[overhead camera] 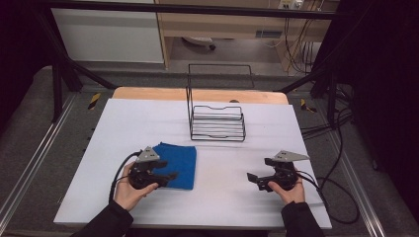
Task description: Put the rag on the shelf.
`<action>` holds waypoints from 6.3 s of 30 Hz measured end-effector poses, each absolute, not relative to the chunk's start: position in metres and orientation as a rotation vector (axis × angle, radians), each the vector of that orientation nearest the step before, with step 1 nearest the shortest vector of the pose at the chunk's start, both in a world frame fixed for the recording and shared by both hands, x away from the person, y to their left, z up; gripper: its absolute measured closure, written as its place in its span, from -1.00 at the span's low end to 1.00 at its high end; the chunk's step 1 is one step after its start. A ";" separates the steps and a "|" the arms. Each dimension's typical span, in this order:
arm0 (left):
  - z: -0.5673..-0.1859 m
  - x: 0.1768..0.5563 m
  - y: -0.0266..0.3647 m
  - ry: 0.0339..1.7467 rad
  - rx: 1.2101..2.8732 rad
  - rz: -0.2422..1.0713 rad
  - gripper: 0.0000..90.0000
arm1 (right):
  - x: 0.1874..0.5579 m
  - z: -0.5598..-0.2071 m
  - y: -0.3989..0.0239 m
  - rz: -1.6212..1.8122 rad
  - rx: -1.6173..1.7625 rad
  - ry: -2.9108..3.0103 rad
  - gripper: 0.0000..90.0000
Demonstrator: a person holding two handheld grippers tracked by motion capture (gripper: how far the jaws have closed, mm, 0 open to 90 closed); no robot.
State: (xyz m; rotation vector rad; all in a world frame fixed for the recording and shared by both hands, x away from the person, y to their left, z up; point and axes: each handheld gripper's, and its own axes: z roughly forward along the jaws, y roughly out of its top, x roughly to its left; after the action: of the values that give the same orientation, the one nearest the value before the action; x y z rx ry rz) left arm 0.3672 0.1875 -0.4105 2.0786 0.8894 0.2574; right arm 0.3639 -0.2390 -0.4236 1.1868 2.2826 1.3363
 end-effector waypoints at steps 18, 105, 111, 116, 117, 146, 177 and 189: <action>-0.419 0.371 0.254 1.001 2.039 0.304 -0.81 | 0.358 -0.427 -0.117 1.234 1.102 2.409 -0.63; -0.413 0.404 0.211 0.946 2.124 0.296 -0.32 | 0.358 -0.429 -0.119 1.065 1.181 2.602 0.91; -0.423 0.428 0.180 0.943 2.194 0.273 0.00 | 0.354 -0.437 -0.129 1.075 1.204 2.498 0.58; -0.433 0.435 0.175 0.928 2.287 0.274 0.23 | 0.346 -0.435 -0.135 1.135 1.245 2.420 0.37; -0.434 0.435 0.175 0.923 2.292 0.256 0.37 | 0.343 -0.438 -0.132 1.140 1.260 2.409 0.35; -0.429 0.380 0.189 1.044 2.176 0.215 0.89 | 0.397 -0.435 -0.128 1.105 1.181 2.508 0.90; -0.422 0.385 0.216 1.014 2.051 0.281 -0.42 | 0.382 -0.449 -0.117 1.178 1.516 2.201 0.92; -0.415 0.393 0.202 0.987 2.044 0.215 -0.45 | 0.421 -0.430 -0.151 0.983 1.190 2.418 0.87</action>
State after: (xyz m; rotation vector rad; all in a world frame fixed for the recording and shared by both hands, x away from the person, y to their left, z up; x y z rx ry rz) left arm 0.3928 0.2018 -0.4150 2.0438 0.9866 0.2147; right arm 0.4214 -0.1510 -0.4301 1.1904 2.4184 0.9835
